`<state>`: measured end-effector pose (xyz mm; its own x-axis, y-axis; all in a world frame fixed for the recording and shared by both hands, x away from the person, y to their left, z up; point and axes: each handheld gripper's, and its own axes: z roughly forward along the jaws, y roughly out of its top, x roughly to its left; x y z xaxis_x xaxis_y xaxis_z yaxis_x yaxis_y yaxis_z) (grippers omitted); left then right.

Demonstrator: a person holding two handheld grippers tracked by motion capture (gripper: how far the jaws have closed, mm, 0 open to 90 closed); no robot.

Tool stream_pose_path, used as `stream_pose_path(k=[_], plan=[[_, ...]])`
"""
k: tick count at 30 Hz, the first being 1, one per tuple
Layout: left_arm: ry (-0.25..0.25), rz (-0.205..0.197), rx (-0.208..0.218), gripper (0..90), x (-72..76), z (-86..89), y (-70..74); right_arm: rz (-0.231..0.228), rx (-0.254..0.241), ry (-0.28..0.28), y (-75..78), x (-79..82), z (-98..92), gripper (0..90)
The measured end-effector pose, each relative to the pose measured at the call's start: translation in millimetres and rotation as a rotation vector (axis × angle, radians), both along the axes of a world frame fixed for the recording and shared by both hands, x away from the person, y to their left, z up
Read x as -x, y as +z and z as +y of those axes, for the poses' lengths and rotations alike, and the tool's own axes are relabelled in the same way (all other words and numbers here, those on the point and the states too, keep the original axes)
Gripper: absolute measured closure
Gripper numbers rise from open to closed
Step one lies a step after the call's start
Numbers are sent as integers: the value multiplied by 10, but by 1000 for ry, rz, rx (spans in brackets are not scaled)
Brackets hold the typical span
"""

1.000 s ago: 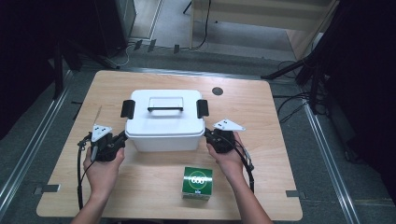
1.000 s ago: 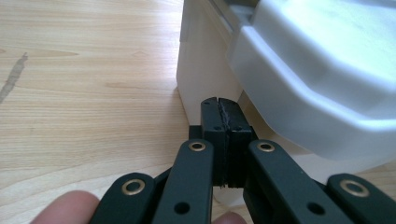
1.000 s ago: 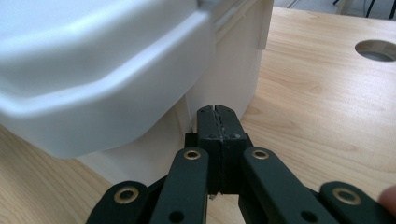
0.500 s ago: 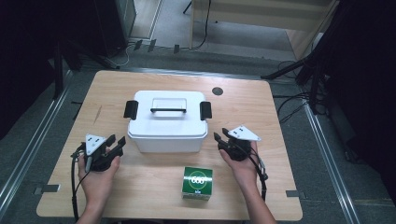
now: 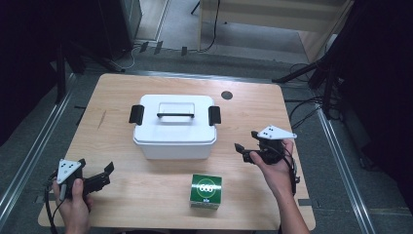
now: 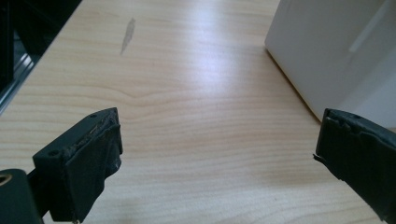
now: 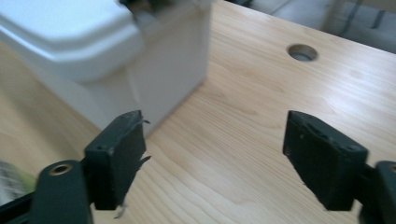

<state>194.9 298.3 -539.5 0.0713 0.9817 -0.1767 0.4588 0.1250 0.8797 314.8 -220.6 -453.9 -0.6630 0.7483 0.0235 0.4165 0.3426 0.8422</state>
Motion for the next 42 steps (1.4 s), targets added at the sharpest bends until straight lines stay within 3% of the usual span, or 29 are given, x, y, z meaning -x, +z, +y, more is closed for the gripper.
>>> stream_pose_path(k=[2,3,4,10,14,20,24,29,30,32,35,42], plan=[[3,1,-11,7,-9,5,6,20,-1,53,121,-23,39,161],[8,12,-68,7,-31,10,-8,14,26,69,182,-28,72,159],[3,15,-79,7,-35,20,-17,4,59,91,257,-34,119,154],[27,7,-29,0,-31,164,-58,-20,191,217,587,-115,330,132],[24,12,-22,0,-33,206,-94,-7,276,309,780,-224,465,135],[6,10,-41,0,-52,174,-118,62,403,447,929,-410,753,137],[10,2,-31,0,-54,187,-120,102,489,530,983,-493,963,136],[16,3,-31,0,-58,185,-121,140,522,626,1055,-551,1196,137],[16,4,-27,0,-57,187,-121,146,531,638,1065,-559,1245,141],[12,7,-16,0,-58,198,-122,113,571,653,1073,-556,1347,170],[11,10,4,0,-61,216,-125,114,602,667,1096,-559,1486,168],[2,22,16,0,-71,221,-125,96,670,657,1136,-629,1695,208]])
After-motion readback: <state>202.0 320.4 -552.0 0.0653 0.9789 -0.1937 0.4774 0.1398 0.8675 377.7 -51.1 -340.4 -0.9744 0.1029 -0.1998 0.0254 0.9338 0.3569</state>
